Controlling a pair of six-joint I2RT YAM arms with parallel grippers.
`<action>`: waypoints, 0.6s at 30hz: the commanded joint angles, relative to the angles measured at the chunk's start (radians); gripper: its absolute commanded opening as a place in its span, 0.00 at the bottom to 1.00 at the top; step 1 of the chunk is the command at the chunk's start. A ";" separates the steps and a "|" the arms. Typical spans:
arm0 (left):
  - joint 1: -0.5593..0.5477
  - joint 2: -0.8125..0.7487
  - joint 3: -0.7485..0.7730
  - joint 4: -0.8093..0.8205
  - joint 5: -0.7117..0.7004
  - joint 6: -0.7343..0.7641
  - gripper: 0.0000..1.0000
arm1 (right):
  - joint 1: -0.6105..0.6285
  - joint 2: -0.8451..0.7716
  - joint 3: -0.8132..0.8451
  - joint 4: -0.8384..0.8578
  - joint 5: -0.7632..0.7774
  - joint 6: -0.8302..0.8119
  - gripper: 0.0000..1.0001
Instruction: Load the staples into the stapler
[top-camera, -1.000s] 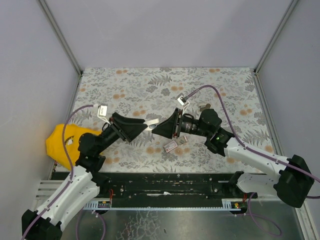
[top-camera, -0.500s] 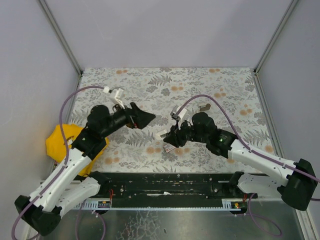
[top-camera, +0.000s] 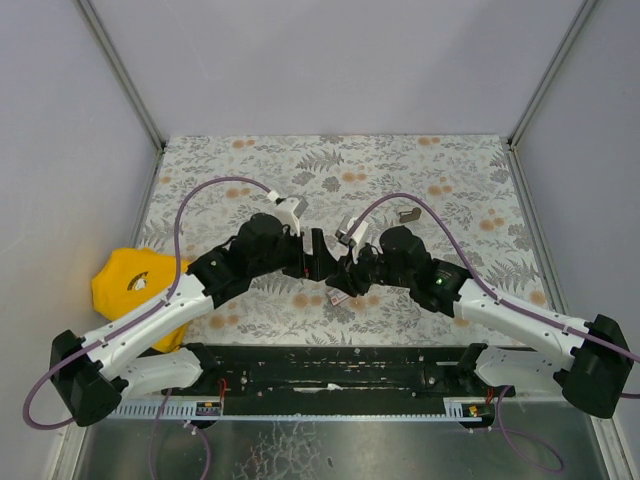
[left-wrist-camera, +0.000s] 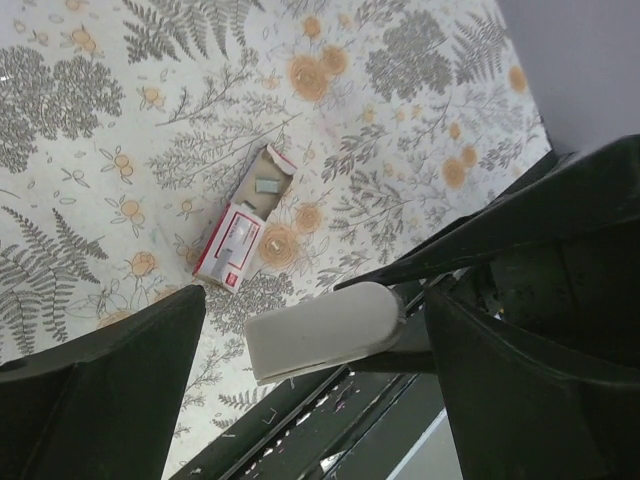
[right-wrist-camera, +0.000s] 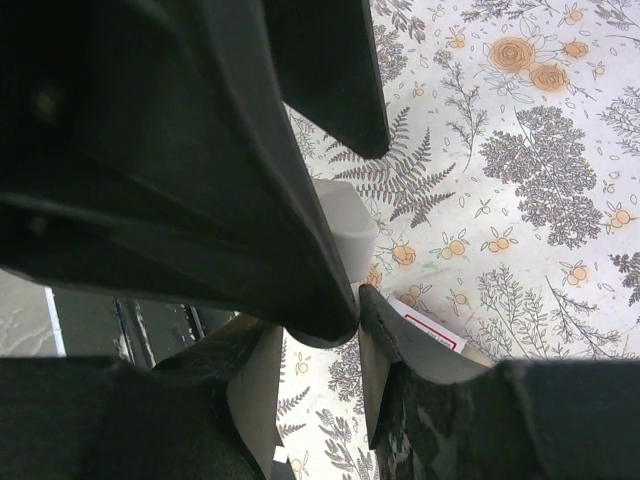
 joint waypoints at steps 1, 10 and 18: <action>-0.031 0.029 0.040 -0.036 -0.079 0.005 0.89 | 0.015 -0.011 0.014 0.056 0.012 -0.032 0.00; -0.033 0.010 0.026 -0.079 -0.187 -0.024 0.83 | 0.019 -0.033 0.008 0.047 0.034 -0.044 0.00; -0.033 -0.042 -0.012 -0.110 -0.277 -0.065 0.83 | 0.020 -0.071 -0.016 0.052 0.056 -0.040 0.00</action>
